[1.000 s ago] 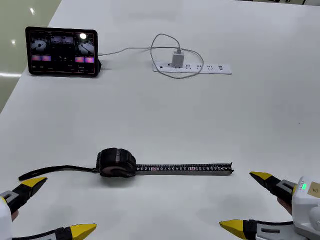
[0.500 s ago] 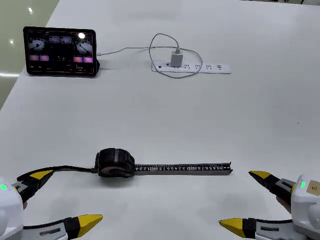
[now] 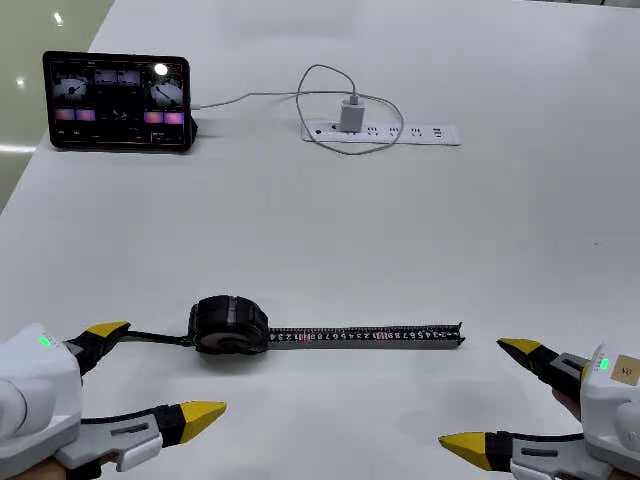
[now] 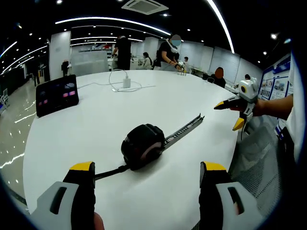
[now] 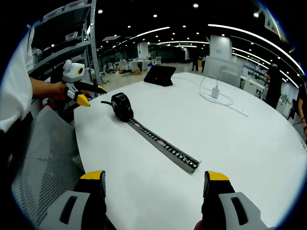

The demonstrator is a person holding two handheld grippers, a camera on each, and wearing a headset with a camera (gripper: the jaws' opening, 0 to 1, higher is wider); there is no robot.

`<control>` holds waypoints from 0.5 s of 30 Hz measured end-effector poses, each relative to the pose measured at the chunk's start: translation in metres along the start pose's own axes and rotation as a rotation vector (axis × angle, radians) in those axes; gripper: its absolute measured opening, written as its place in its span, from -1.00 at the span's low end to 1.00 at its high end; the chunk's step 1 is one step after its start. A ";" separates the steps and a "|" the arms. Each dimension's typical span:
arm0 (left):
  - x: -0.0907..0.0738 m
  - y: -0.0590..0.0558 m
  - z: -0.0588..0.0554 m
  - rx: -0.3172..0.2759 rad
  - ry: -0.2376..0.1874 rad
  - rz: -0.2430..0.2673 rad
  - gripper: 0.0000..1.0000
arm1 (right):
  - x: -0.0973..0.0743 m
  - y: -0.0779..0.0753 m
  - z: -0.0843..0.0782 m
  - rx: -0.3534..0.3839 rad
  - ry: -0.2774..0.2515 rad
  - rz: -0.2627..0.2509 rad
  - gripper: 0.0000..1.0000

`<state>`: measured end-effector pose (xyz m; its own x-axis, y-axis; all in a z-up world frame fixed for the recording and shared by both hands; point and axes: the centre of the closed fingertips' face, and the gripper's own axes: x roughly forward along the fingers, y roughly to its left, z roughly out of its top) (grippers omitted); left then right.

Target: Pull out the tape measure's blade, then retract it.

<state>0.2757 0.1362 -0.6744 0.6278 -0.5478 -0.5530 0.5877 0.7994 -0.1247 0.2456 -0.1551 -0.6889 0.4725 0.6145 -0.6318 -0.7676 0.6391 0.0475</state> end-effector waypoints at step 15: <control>0.029 -0.003 0.004 -0.067 -0.006 -0.007 0.74 | -0.001 -0.010 0.002 0.007 -0.005 -0.007 0.65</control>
<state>0.2941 0.1170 -0.6868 0.6272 -0.5546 -0.5468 0.5566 0.8103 -0.1834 0.2535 -0.1615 -0.6869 0.4798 0.6123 -0.6284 -0.7616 0.6463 0.0483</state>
